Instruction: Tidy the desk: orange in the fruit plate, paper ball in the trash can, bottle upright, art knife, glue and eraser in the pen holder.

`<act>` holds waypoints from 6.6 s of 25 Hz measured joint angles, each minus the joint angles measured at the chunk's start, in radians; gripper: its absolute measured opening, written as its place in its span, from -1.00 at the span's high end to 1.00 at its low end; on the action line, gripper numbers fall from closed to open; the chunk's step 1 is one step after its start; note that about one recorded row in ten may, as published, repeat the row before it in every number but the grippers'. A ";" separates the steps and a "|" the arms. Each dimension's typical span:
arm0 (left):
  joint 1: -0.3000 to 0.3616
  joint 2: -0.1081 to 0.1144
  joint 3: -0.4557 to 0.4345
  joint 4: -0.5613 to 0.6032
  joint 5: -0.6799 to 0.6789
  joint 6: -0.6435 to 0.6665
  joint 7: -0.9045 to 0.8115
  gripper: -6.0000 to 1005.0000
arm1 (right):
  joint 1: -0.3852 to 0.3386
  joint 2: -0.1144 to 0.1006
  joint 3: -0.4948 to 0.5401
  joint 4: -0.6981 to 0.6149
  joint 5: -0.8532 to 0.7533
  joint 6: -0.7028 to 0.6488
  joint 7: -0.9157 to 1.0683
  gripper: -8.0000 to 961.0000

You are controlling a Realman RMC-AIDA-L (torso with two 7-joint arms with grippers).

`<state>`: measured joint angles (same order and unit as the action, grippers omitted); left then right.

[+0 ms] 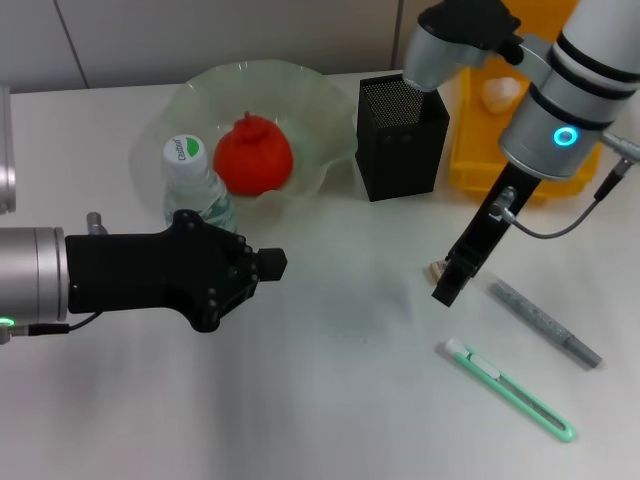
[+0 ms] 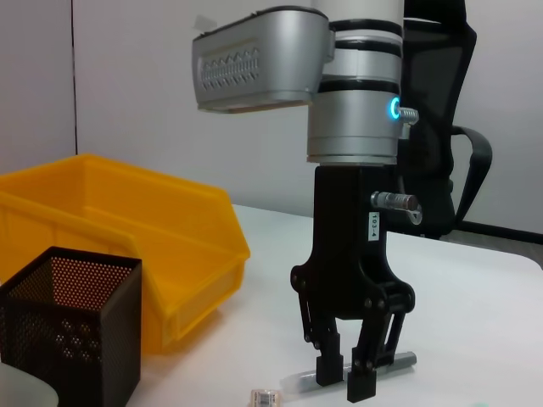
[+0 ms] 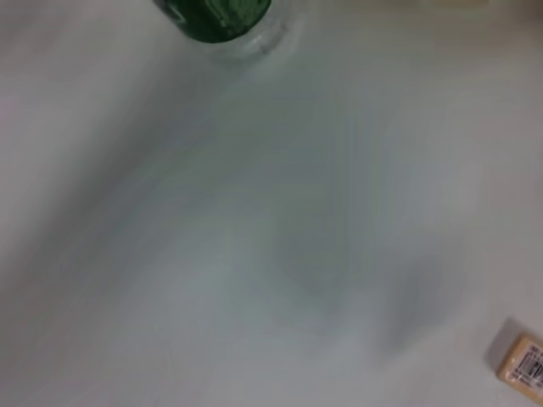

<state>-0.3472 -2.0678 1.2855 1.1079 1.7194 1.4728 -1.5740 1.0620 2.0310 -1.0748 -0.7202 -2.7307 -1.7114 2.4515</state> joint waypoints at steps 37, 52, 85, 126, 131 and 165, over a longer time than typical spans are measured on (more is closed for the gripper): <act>0.001 0.000 -0.002 -0.026 -0.003 0.000 0.037 0.98 | -0.073 0.047 -0.106 -0.061 -0.060 -0.048 0.176 0.19; 0.004 -0.002 -0.002 -0.027 -0.004 0.002 0.043 0.98 | -0.064 0.052 -0.108 0.008 -0.051 0.000 0.155 0.19; -0.002 -0.002 -0.003 -0.064 -0.004 0.000 0.054 0.98 | -0.059 0.056 -0.222 0.037 -0.012 0.052 0.153 0.24; 0.004 -0.002 -0.003 -0.066 -0.004 0.001 0.057 0.98 | -0.057 0.057 -0.237 0.066 0.001 0.062 0.146 0.37; 0.004 -0.002 -0.003 -0.066 -0.004 0.001 0.057 0.98 | -0.055 0.057 -0.238 0.074 0.001 0.062 0.146 0.37; 0.013 -0.001 -0.006 -0.077 -0.005 0.006 0.061 0.98 | -0.081 0.056 -0.261 0.051 0.001 0.089 0.154 0.62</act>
<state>-0.3340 -2.0693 1.2797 1.0304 1.7147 1.4788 -1.5125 0.9807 2.0872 -1.3362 -0.6693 -2.7297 -1.6227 2.6055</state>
